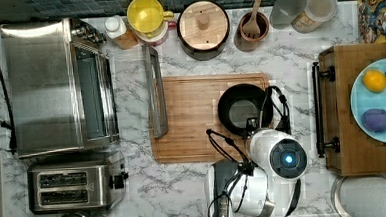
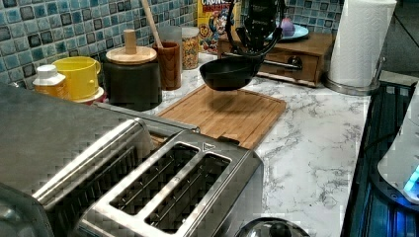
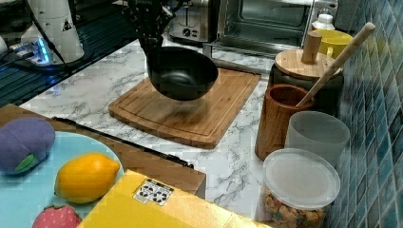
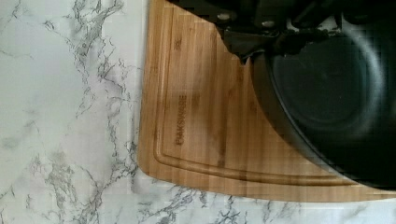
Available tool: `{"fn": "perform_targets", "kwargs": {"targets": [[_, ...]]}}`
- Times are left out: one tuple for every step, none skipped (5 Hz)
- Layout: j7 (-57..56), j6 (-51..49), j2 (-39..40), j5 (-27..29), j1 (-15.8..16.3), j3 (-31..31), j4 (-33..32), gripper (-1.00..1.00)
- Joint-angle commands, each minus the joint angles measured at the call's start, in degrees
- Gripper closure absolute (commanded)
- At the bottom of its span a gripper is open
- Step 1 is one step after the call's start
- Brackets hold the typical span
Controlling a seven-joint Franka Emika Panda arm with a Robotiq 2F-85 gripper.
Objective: Put the bowl on the board.
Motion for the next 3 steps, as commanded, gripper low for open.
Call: {"fn": "perform_targets", "kwargs": {"targets": [[6.69, 0.87, 4.72, -4.28, -1.46, -0.05, 9.23, 1.0], [5.6, -1.39, 5.95, -3.57, -1.23, -0.42, 10.93, 1.0], [8.34, -1.78, 5.46, -5.0, -1.09, -0.6, 10.81, 0.83]]}}
